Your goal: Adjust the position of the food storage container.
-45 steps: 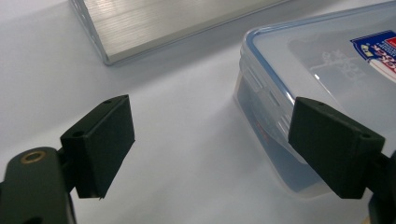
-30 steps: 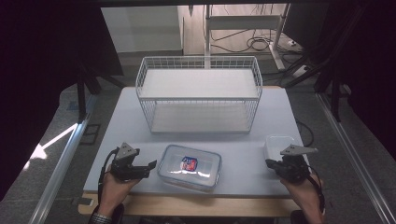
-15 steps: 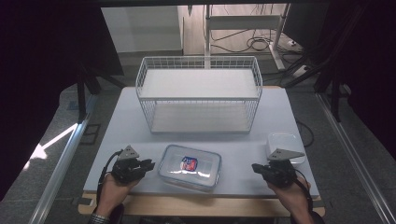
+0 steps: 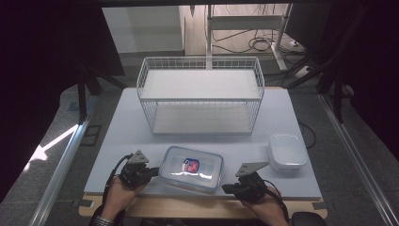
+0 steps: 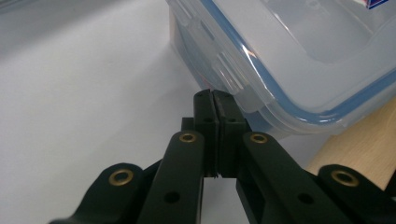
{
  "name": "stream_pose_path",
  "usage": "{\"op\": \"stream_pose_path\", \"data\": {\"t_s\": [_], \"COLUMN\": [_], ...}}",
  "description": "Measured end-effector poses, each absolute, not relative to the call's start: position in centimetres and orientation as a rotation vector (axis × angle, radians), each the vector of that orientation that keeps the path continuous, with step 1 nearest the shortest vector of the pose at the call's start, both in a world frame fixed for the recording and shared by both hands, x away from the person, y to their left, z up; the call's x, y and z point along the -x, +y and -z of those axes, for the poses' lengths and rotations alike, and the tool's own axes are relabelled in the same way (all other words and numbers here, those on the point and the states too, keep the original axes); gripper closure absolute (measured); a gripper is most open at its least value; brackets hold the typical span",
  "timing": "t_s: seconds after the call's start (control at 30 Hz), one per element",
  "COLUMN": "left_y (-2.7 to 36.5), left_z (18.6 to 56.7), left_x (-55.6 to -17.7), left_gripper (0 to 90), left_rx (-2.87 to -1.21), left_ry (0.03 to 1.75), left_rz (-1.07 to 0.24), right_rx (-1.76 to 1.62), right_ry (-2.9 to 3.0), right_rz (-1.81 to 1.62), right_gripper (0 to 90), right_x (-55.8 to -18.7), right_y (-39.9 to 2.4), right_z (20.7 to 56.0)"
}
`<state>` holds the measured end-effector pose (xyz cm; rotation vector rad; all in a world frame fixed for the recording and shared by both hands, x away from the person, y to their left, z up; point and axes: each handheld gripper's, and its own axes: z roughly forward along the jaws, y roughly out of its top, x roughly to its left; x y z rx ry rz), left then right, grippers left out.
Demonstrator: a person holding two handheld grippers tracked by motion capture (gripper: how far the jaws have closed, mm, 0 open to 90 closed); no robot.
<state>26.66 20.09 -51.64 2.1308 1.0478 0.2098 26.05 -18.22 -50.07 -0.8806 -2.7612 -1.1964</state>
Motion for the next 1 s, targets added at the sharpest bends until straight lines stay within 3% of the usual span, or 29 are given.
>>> {"op": "stream_pose_path", "data": {"t_s": [0.8, 1.0], "left_y": [16.5, 17.6], "left_z": [51.6, 51.1], "left_x": [-29.0, -28.4], "left_gripper": [89.3, 77.6], "left_rx": [-2.074, -2.061], "left_ry": [1.094, 1.087], "left_rz": [-0.194, -0.257], "right_rx": [1.072, 1.055], "right_ry": [-2.824, -2.874], "right_rz": [1.195, 1.189], "right_gripper": [89.6, 84.4], "right_x": [-29.5, -29.2], "right_y": [-20.5, -21.1], "right_z": [50.0, 49.2]}}
